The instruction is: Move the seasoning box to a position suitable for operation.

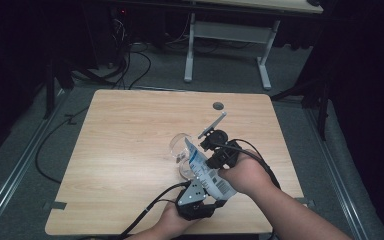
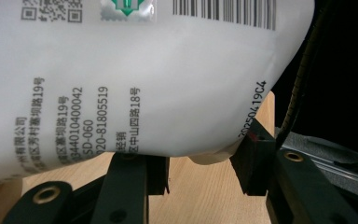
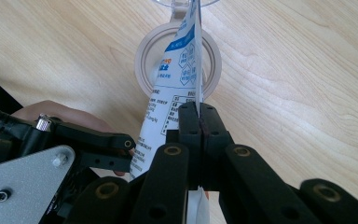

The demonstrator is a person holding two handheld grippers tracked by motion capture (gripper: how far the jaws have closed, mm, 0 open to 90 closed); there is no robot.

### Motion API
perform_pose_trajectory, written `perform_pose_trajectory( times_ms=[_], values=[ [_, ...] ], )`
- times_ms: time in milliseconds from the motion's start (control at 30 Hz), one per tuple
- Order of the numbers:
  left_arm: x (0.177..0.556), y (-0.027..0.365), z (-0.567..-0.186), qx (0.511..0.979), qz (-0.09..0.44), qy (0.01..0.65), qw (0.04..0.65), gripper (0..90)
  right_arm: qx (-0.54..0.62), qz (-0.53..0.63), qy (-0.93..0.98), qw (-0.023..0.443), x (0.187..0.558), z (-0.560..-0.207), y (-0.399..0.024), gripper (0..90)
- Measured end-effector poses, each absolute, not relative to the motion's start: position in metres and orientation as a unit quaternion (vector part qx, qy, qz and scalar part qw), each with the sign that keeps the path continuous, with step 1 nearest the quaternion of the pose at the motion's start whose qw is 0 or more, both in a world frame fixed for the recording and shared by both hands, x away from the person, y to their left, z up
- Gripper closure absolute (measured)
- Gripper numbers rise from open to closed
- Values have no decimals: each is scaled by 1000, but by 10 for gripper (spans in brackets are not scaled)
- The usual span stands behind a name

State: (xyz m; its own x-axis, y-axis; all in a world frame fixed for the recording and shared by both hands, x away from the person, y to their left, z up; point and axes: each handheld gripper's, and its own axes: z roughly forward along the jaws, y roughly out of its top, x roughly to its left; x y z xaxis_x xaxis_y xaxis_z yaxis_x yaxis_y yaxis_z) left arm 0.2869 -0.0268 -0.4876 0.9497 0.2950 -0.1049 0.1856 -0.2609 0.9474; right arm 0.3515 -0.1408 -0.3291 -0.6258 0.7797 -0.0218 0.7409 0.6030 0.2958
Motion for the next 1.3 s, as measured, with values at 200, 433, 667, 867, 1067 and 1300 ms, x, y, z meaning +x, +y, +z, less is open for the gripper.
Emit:
perform_pose_trajectory(
  times_ms=[200, 433, 667, 867, 1067, 1300],
  values=[
    [288, -23, -487, 796, 49, 147, 585, 615, 423, 133, 893, 75, 352, -329, -139, 900],
    [289, -22, -487, 795, 47, 148, 587, 615, 423, 130, 894, 77, 352, -329, -136, 900],
    [289, -22, -486, 794, 46, 147, 588, 616, 424, 129, 893, 75, 352, -328, -134, 900],
    [289, -22, -486, 794, 46, 146, 589, 615, 421, 126, 895, 77, 353, -328, -134, 900],
    [288, -23, -486, 793, 45, 147, 590, 615, 420, 125, 895, 77, 353, -328, -134, 900],
    [288, -23, -486, 791, 44, 147, 592, 615, 422, 125, 894, 77, 352, -328, -133, 900]
  ],
)
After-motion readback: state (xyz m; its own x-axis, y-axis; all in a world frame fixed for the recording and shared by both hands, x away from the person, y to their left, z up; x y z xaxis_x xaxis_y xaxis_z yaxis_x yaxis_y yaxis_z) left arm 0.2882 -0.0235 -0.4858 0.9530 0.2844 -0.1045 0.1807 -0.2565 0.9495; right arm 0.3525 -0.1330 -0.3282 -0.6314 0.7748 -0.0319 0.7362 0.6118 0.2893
